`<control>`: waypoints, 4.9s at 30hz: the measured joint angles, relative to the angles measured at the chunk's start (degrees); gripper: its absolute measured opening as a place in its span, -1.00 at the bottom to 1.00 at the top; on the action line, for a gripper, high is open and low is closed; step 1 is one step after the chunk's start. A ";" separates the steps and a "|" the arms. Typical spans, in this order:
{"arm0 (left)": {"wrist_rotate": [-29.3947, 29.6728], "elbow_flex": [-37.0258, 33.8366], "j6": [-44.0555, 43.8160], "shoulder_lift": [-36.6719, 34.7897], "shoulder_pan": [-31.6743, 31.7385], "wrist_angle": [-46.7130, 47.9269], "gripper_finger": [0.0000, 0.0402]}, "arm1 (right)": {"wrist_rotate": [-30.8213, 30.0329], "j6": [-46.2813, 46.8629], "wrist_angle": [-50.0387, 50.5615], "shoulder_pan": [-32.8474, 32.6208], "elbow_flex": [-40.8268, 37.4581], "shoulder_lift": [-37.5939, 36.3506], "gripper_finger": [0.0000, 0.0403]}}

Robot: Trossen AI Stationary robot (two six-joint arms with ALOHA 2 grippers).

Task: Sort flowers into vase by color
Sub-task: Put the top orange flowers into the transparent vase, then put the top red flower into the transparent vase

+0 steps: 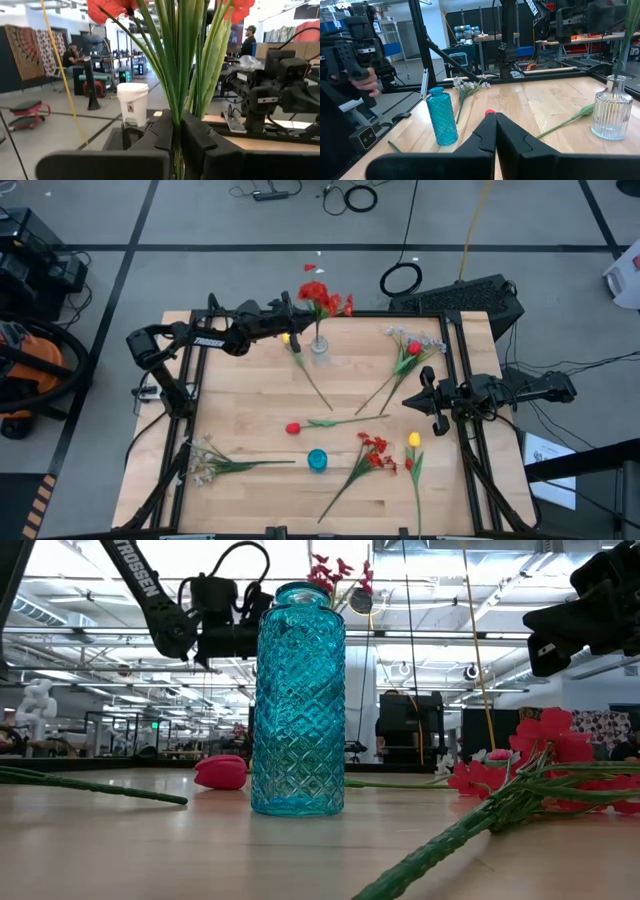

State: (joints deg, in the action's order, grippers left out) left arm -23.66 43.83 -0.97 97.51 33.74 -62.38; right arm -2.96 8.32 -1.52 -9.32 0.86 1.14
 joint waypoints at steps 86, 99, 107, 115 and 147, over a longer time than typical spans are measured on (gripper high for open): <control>35.36 0.00 -49.44 -32.08 -33.90 100.03 -0.22 | -29.31 5.43 14.01 -1.44 27.09 26.51 -1.00; 32.24 -4.84 -24.35 -37.70 -32.16 94.51 -0.22 | -38.60 53.81 64.93 2.69 67.92 70.09 -1.00; 24.95 -14.58 -16.90 -49.82 -26.86 89.57 -0.22 | -28.06 75.70 79.89 6.08 74.22 77.90 -0.97; 19.54 -19.77 -15.14 -57.04 -24.59 88.21 -0.22 | -19.02 88.20 78.03 8.37 66.86 80.13 -0.74; 17.89 -20.22 -15.22 -57.89 -24.59 88.12 -0.22 | -6.86 84.46 34.10 31.89 40.57 82.54 -0.39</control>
State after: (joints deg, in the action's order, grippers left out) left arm -5.77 23.62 -16.19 39.62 9.15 25.74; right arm -9.82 92.77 32.58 22.57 41.43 83.68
